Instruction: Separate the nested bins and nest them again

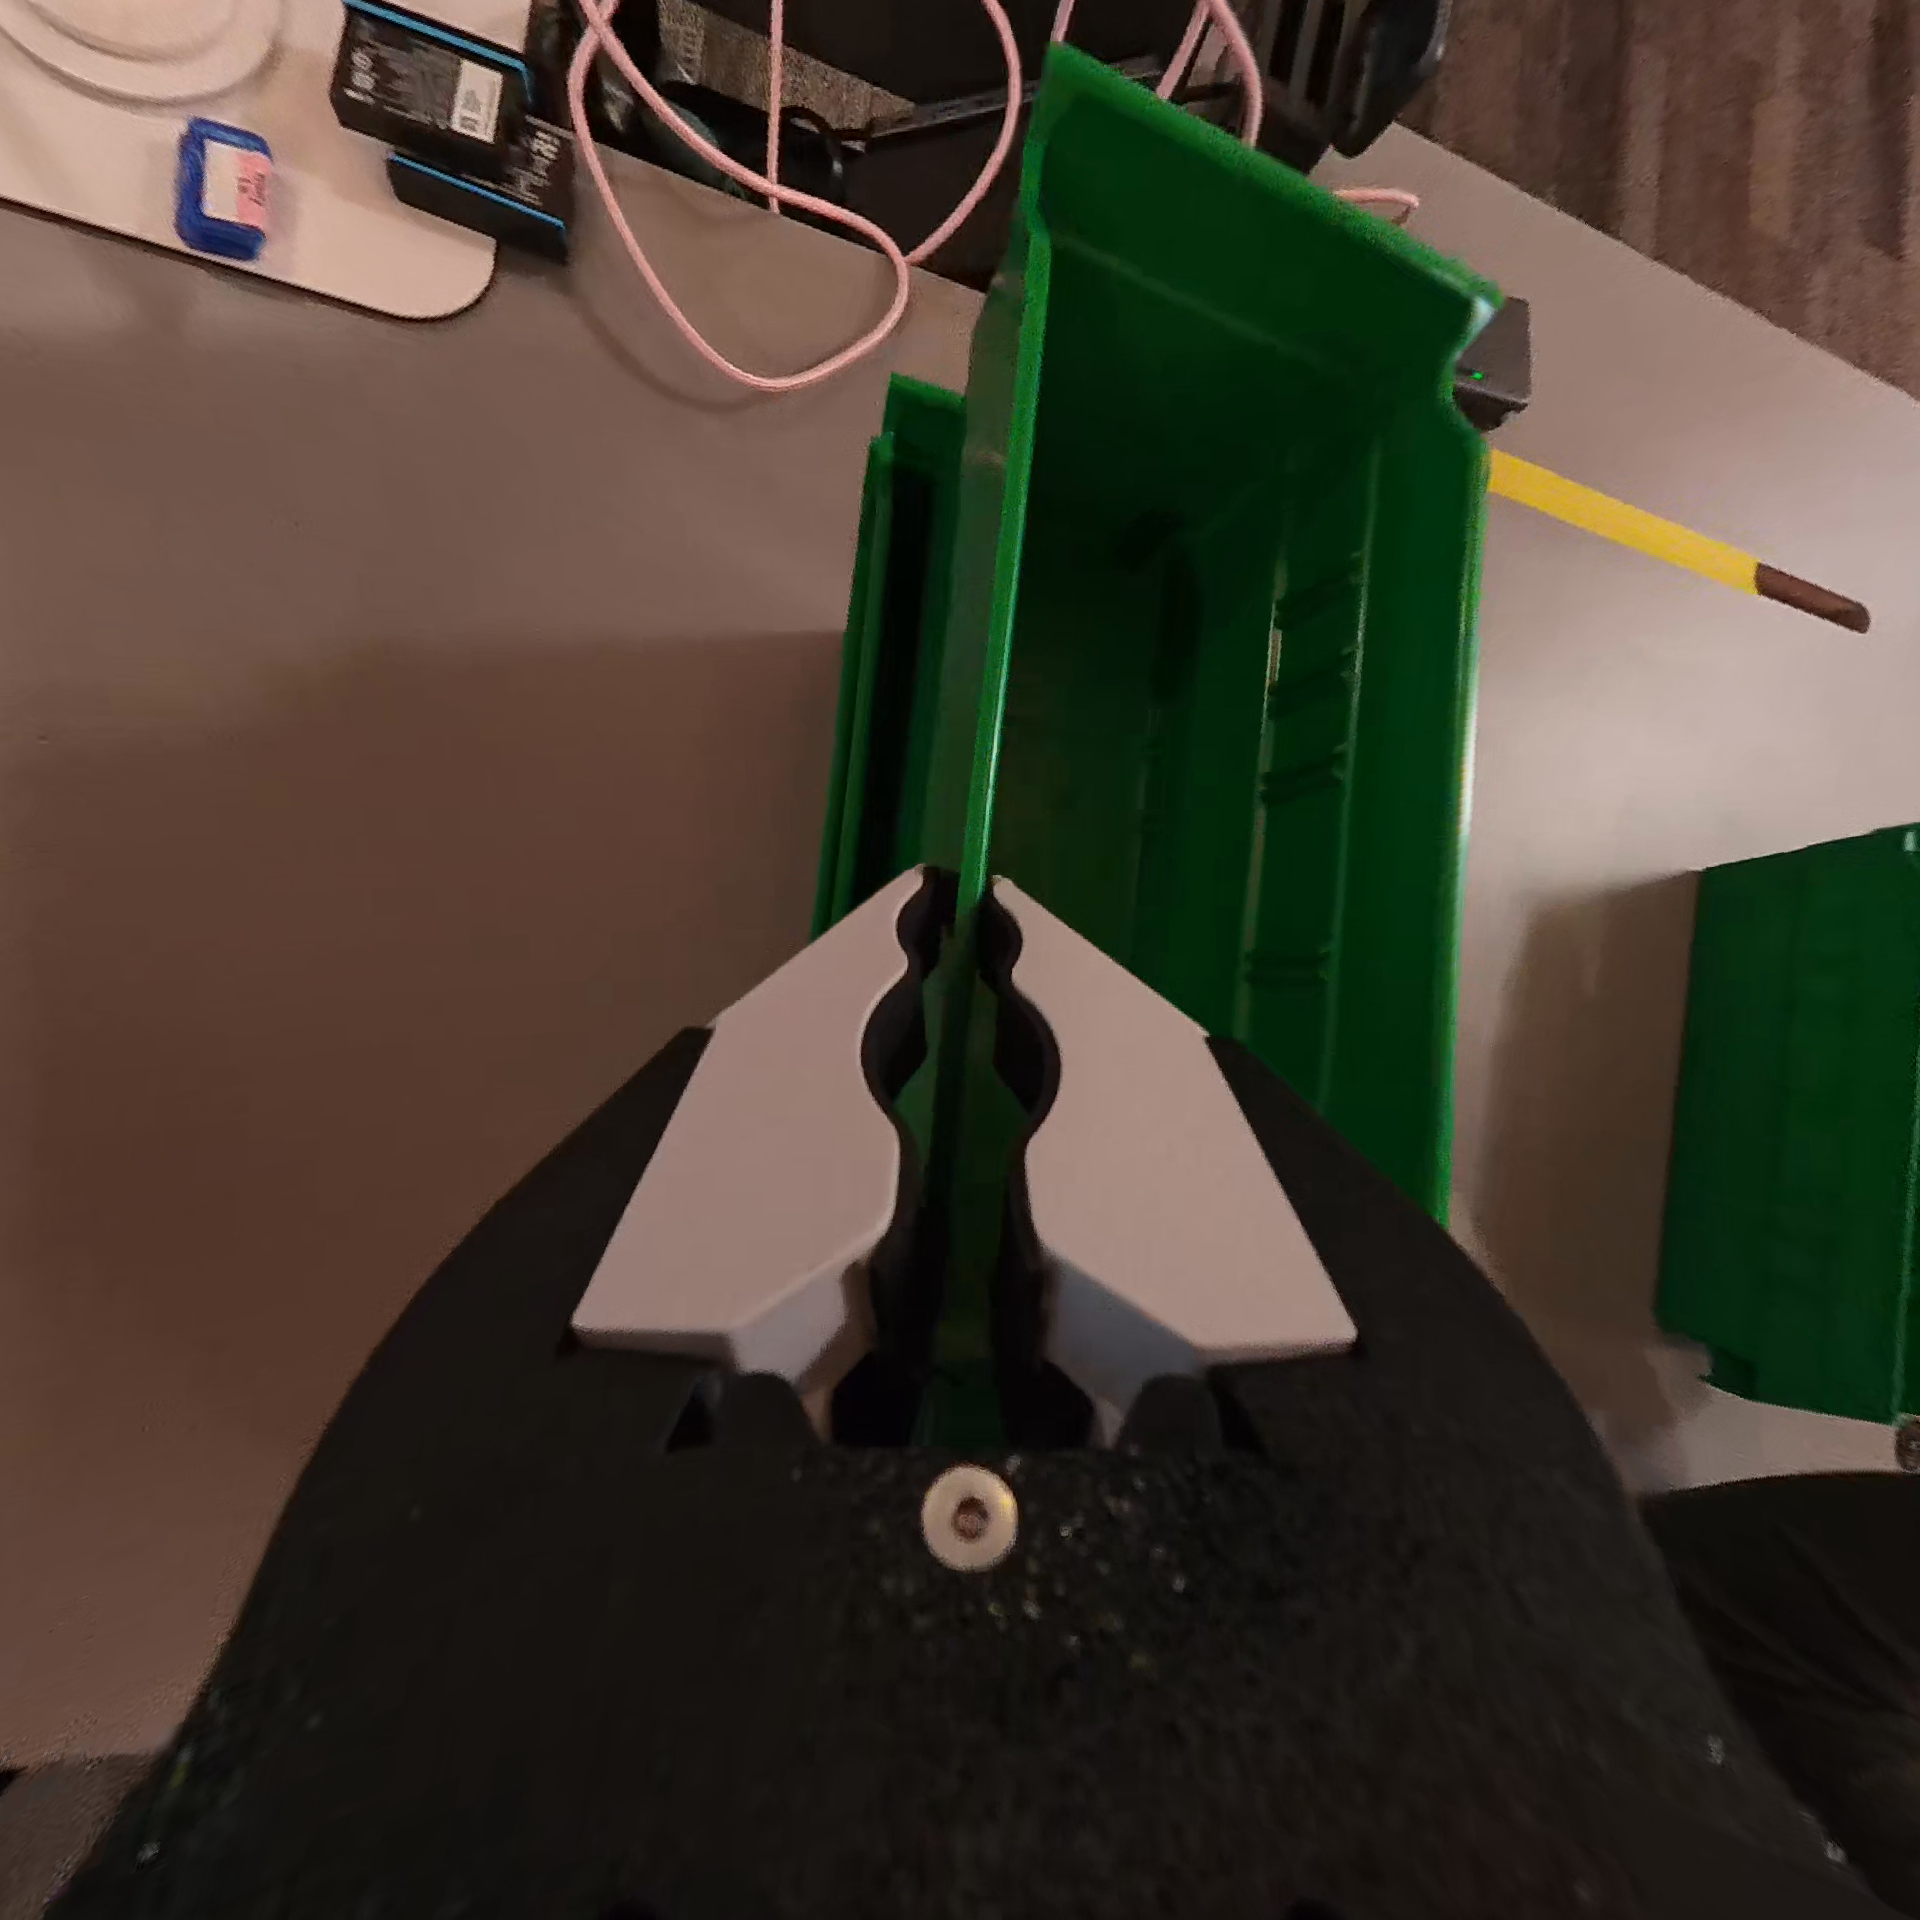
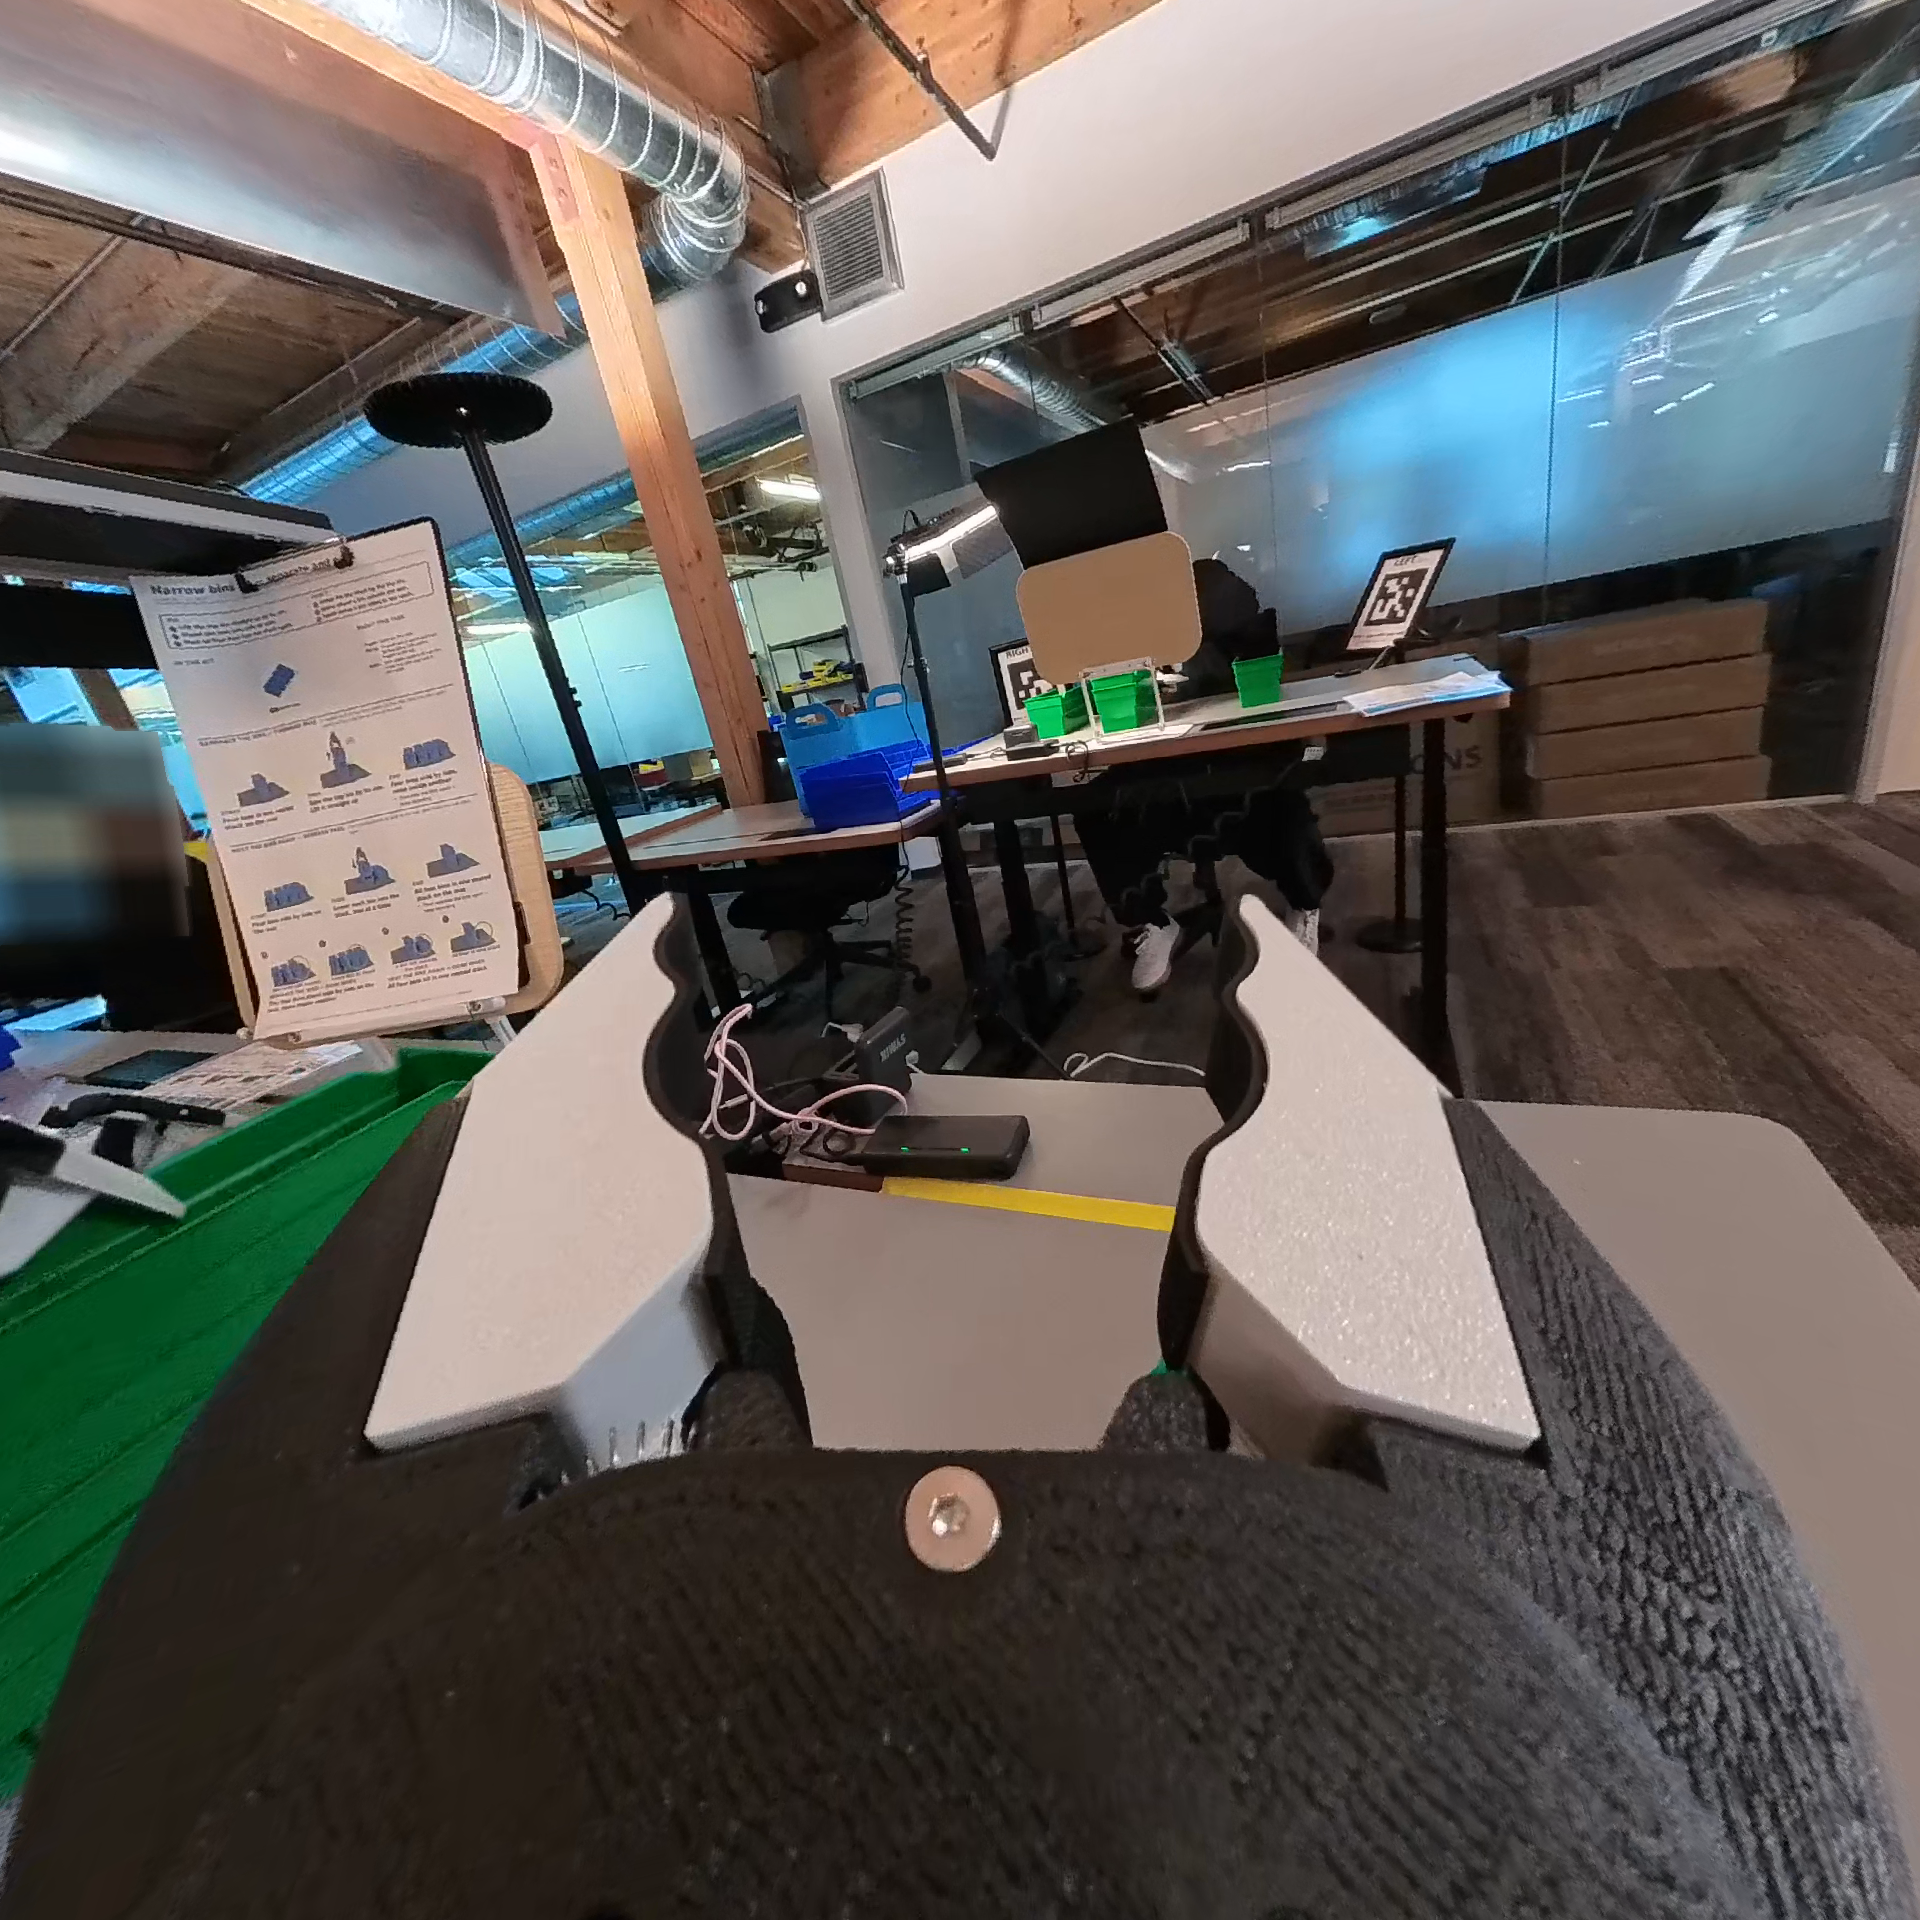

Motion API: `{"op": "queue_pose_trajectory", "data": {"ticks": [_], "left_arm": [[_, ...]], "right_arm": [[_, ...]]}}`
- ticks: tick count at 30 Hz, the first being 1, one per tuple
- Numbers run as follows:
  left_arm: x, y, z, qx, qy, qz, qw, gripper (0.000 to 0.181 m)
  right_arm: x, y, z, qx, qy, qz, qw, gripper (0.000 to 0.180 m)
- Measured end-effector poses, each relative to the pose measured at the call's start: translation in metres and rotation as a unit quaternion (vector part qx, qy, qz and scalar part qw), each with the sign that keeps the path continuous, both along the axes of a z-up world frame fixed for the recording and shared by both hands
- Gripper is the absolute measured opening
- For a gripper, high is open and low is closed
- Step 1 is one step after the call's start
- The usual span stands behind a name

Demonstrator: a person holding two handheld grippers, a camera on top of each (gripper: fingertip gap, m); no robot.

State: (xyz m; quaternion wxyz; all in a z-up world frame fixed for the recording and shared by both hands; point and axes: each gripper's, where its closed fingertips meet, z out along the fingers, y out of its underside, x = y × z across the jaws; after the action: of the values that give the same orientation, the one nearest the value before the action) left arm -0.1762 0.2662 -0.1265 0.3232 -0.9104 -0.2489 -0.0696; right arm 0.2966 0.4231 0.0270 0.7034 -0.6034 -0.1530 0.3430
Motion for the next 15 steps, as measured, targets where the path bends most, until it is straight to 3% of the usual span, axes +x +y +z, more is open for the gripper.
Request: {"op": "queue_pose_trajectory", "data": {"ticks": [8,15], "left_arm": [[-0.007,0.001,-0.026,0.034,-0.057,0.001,0.998,0.002],[-0.002,-0.005,-0.025,0.015,0.033,-0.005,0.999,0.003]], "right_arm": [[0.0,0.002,-0.001,-0.002,0.001,0.0,1.0,0.099],[-0.005,0.004,-0.004,-0.005,-0.012,-0.006,1.0,0.099]]}}
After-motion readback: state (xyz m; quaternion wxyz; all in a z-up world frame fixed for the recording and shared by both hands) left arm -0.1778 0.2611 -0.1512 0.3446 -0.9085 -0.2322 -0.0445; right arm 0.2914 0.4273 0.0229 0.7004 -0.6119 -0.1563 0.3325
